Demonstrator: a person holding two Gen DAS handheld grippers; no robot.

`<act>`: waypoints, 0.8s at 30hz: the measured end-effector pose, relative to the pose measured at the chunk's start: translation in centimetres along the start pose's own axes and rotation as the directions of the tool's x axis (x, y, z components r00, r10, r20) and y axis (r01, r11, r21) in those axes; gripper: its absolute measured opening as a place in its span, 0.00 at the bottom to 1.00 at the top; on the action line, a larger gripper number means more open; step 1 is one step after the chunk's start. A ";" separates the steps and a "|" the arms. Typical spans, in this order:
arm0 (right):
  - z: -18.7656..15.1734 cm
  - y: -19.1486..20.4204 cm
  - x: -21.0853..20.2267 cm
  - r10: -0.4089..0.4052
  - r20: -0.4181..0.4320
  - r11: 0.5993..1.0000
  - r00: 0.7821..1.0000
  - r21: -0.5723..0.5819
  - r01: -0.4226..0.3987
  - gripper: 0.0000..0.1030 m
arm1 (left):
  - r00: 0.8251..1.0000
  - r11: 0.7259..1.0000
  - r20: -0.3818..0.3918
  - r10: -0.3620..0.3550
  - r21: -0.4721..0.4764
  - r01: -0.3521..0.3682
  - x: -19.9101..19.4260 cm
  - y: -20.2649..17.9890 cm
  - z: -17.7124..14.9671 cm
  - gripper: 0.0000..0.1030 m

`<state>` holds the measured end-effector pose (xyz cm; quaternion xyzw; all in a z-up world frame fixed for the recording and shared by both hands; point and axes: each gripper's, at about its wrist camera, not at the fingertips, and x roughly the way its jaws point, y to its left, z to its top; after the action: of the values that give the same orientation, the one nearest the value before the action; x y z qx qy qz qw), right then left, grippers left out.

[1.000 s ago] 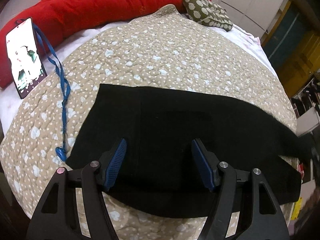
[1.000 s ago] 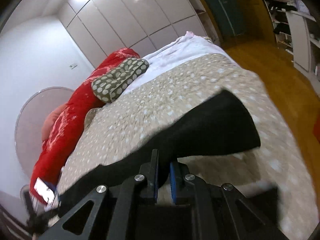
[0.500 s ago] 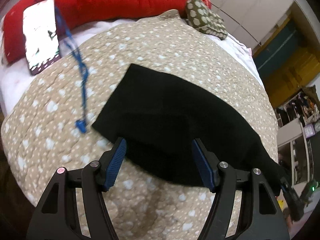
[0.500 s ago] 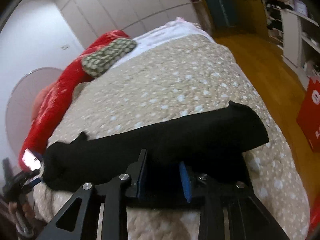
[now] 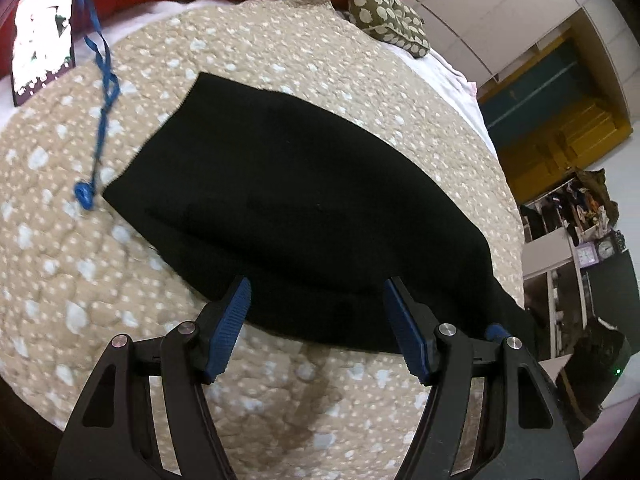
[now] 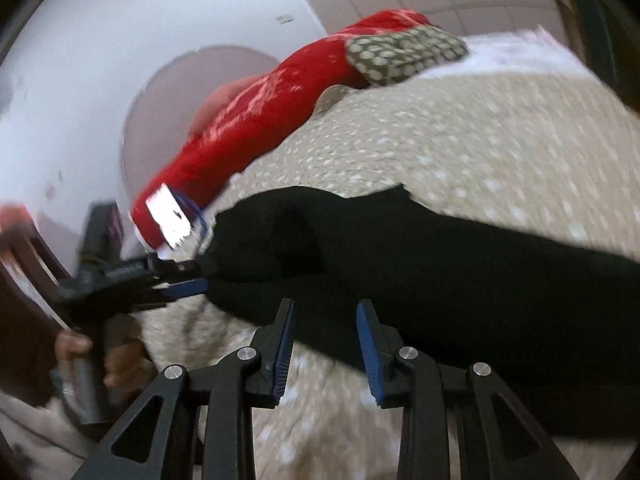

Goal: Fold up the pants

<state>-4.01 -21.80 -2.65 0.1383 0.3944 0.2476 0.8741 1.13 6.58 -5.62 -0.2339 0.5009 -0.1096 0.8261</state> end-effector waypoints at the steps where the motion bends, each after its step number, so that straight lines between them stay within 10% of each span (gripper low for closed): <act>1: 0.4 0.4 0.9 0.041 -0.016 0.999 0.999 -0.010 -0.041 0.29 | 1.000 1.000 -0.003 -0.004 -0.012 0.004 0.2 0.1 0.1 0.66; 7: 0.6 -0.6 5.5 0.161 -0.062 0.978 0.985 0.141 -0.151 0.30 | 0.996 0.987 -0.004 -0.092 -0.131 0.091 1.0 1.1 0.9 0.81; 17: 2.1 -3.6 8.3 0.189 0.074 0.914 0.979 0.352 -0.203 0.31 | 0.994 0.978 0.013 -0.112 -0.174 0.112 0.6 0.9 3.0 0.70; 21: 2.5 -2.6 8.3 0.238 0.109 0.907 0.965 0.331 -0.261 0.01 | 0.994 0.981 0.003 -0.105 -0.166 0.104 0.5 1.5 2.7 0.65; 24: 2.6 -0.9 6.5 0.331 0.120 0.886 0.936 0.301 -0.352 0.00 | 0.994 0.981 0.033 -0.104 -0.160 0.108 -1.0 2.1 2.4 0.65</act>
<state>1.98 -19.13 -5.40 0.3524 0.3699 0.3260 0.7955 2.67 9.47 -4.89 -0.3279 0.4846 -0.1095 0.8035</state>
